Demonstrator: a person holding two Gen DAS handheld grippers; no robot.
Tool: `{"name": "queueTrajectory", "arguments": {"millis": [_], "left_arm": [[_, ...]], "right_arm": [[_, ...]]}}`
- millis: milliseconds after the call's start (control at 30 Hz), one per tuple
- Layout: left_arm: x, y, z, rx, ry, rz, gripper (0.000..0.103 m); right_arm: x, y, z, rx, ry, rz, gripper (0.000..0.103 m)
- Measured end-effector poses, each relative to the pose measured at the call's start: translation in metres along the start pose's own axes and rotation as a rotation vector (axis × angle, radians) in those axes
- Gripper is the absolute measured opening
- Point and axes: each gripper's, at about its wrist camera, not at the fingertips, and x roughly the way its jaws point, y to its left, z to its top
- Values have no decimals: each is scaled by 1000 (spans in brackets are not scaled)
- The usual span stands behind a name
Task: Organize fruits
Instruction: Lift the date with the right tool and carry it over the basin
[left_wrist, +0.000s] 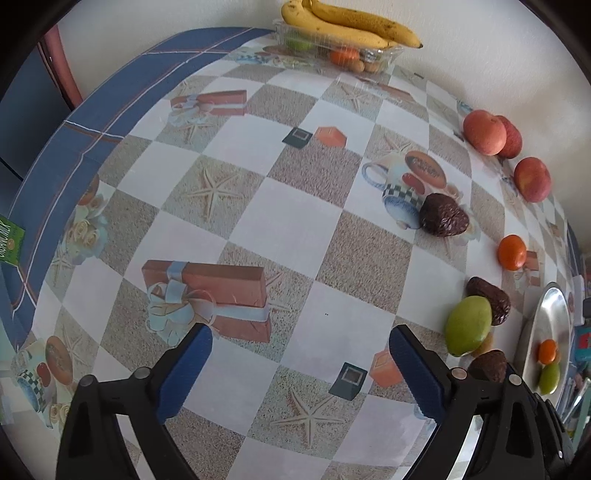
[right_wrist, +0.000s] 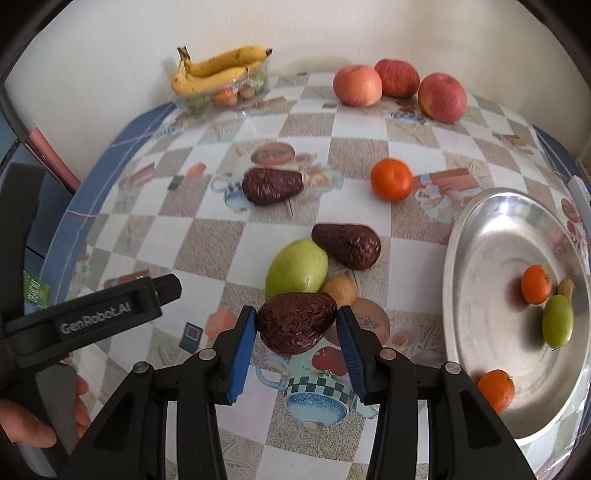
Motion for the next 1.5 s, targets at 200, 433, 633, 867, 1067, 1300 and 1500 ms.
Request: {"name": "queueTrajectory", "arguments": {"millis": [200,433,633,867,1067,1300,1500], "left_arm": [[-6,-3,-2,11,-22,-9,98],[-10,-16,-4,45,-44,-15,98],[-12,-28,-6,79,-60,-16,98],[-16,-44,-11,119,-75,-36,98],[-21,-67,-19,187,-92,-52,98],[-23,-100,-32,298,-119,-56,98],[-21,-117,-39,361,-141,-59,98]], "right_arm": [[-13,-7,2,25,-35,-13,46],[-26,-30,3,83,-75,-59,46],[-37,-60,5,185,-106,-97,46],[-50,-95,2,288,-131,-137,46],[-59,-126,-5,373,-130,-177,46],[-65,-147,-12,429,-127,-188,47],[-66,-156,-16,449,-118,-196,47]]}}
